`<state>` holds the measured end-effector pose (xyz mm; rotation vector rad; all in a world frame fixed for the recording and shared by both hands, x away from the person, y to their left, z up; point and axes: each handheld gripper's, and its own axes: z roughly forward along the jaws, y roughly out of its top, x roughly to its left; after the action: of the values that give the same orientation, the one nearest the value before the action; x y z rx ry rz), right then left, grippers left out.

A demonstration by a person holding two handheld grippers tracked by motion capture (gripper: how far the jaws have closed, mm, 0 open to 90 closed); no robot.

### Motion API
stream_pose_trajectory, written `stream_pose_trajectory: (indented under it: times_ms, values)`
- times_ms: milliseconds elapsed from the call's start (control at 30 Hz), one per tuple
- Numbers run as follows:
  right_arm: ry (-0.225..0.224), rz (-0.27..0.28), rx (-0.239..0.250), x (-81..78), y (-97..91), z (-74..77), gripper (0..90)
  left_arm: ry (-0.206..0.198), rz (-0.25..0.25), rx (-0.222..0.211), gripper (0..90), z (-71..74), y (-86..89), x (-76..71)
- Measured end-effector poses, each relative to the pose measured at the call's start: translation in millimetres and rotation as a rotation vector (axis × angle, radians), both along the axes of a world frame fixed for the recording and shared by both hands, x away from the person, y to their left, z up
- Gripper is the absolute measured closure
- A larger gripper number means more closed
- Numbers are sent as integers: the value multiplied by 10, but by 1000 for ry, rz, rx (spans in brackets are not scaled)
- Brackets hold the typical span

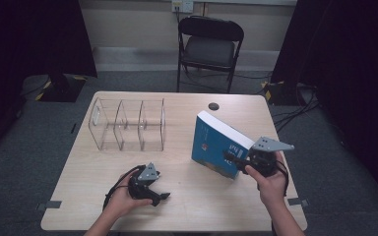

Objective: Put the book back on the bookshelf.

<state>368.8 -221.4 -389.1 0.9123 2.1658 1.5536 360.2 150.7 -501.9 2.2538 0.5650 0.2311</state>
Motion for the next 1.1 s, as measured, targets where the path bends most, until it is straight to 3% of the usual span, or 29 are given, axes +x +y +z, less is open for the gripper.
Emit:
stream_pose_trajectory:
  times_ms: [200,400,567,667,800,967,1100]
  values:
    - [9,28,13,-210,-48,-5,607,12,-1,31,0,-6,-81,-13]
    - [17,60,24,-308,-108,0,606,13,9,35,0,-1,-85,-15]
    - [9,72,23,-298,-122,-4,605,12,26,35,6,3,-90,-3]
    - [5,75,26,-285,-133,-8,606,2,46,12,65,3,-76,5]
    - [1,80,22,-283,-136,-8,606,9,56,12,181,35,-72,13]
    - [-2,85,19,-274,-139,-7,605,16,32,32,228,68,-127,40]
    - [-5,87,22,-275,-139,-13,605,39,22,13,264,84,-173,81]
